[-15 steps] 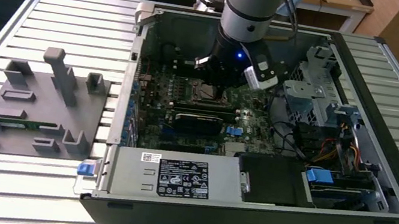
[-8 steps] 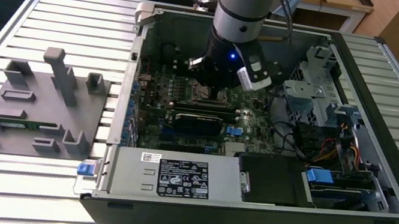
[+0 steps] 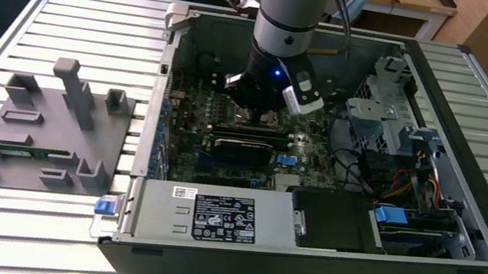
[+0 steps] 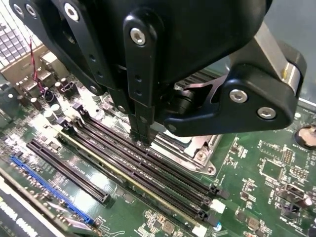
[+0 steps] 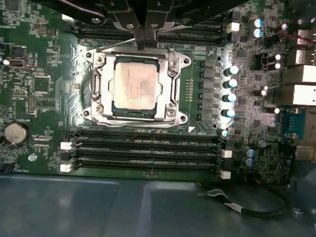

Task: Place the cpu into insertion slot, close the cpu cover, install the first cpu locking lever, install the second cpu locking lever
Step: 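Install the second cpu locking lever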

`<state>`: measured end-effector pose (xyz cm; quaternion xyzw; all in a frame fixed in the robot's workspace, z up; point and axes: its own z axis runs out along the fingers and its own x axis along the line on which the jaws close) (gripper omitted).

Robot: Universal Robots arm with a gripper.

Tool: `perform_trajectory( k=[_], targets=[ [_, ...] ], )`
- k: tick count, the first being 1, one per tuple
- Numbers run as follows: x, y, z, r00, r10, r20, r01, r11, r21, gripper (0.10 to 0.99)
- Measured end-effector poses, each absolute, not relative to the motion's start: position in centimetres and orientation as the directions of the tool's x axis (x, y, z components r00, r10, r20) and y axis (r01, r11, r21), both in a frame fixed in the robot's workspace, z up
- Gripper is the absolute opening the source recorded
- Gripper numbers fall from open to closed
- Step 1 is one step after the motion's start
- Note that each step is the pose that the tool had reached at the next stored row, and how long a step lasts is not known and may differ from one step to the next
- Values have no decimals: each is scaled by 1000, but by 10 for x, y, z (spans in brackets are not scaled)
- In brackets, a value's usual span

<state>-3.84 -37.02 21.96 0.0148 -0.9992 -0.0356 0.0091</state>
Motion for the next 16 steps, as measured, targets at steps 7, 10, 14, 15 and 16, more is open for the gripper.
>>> perform_trajectory(
  k=[7, 10, 14, 15, 16],
  targets=[
    [-41, -379, 219, -999, -31, 16, -29, 993, 116, 122],
    [-44, -382, 219, -999, -31, 16, -29, 993, 118, 122],
    [-48, -383, 217, -999, -31, 15, -29, 992, 121, 122],
    [-49, -383, 216, -999, -31, 15, -29, 992, 122, 122],
    [-50, -383, 215, -999, -31, 15, -29, 992, 122, 122]
  ],
)
